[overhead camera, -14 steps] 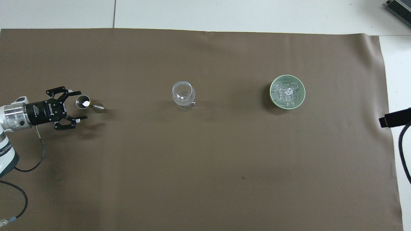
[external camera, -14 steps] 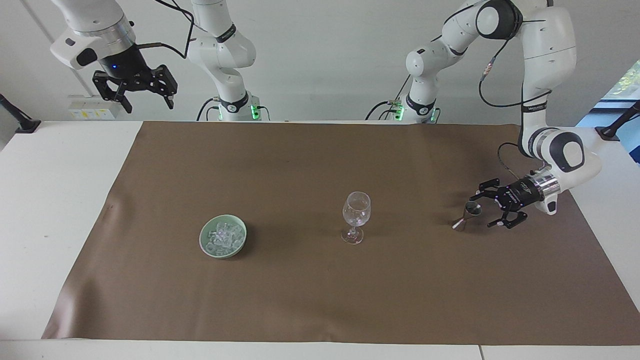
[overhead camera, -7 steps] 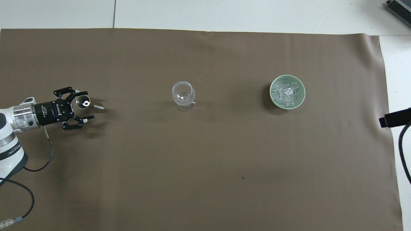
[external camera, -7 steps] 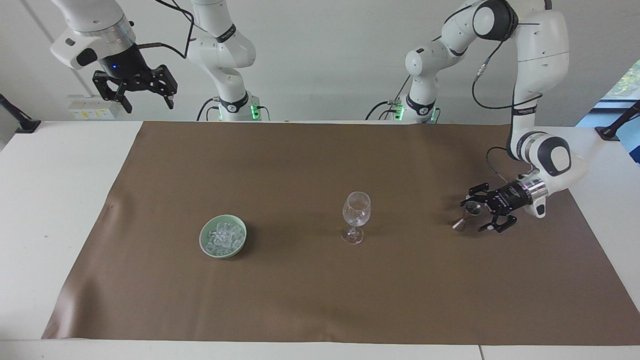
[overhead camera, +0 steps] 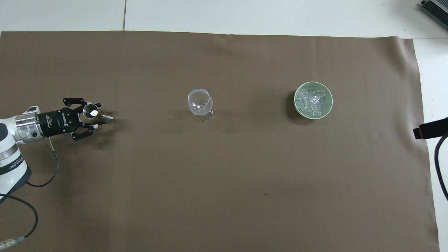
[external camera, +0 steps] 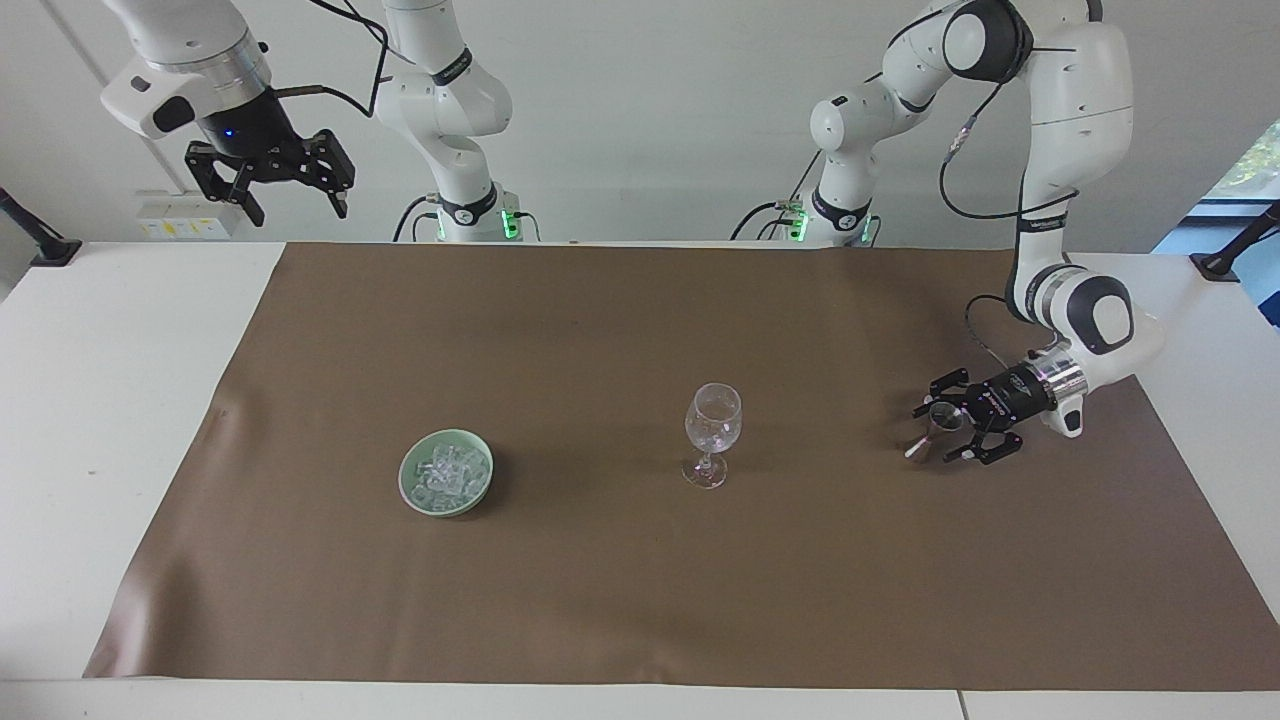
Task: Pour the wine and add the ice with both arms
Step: 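Close the left gripper around the small silver cup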
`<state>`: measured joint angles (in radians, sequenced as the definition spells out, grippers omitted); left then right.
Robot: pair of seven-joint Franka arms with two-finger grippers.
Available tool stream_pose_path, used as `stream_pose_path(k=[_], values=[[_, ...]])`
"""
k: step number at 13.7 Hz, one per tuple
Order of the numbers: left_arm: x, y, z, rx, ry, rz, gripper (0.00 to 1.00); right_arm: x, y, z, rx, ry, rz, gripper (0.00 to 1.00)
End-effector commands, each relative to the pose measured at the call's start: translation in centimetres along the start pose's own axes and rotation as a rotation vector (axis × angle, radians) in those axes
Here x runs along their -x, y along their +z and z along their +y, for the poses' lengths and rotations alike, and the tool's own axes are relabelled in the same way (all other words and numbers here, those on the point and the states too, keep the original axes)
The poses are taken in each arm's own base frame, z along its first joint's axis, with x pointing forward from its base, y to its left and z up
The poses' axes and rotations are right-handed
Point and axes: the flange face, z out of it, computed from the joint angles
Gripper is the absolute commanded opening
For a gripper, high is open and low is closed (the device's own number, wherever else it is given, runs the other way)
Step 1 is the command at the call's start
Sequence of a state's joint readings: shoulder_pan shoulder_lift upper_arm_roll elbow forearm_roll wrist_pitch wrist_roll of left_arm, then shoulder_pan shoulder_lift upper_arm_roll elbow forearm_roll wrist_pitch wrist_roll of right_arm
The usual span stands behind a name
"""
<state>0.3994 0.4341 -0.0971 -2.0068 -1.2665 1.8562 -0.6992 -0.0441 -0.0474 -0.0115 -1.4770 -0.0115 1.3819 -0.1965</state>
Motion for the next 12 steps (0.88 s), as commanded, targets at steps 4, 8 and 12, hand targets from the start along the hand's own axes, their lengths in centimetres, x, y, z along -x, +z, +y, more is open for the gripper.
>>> stream_pose_path(k=[4,8,12], values=[[-0.1,-0.18,-0.29,0.025,0.0,-0.001,0.45,0.27,0.16,-0.21,-0.017,0.012,0.003,1.0],[-0.16,-0.42,-0.28,0.023,0.002,0.001,0.28,0.26,0.08,-0.21,-0.016,0.012,0.006,1.0],[-0.16,-0.42,-0.28,0.023,0.0,0.001,0.15,0.25,0.14,-0.21,-0.017,0.012,0.005,1.0]])
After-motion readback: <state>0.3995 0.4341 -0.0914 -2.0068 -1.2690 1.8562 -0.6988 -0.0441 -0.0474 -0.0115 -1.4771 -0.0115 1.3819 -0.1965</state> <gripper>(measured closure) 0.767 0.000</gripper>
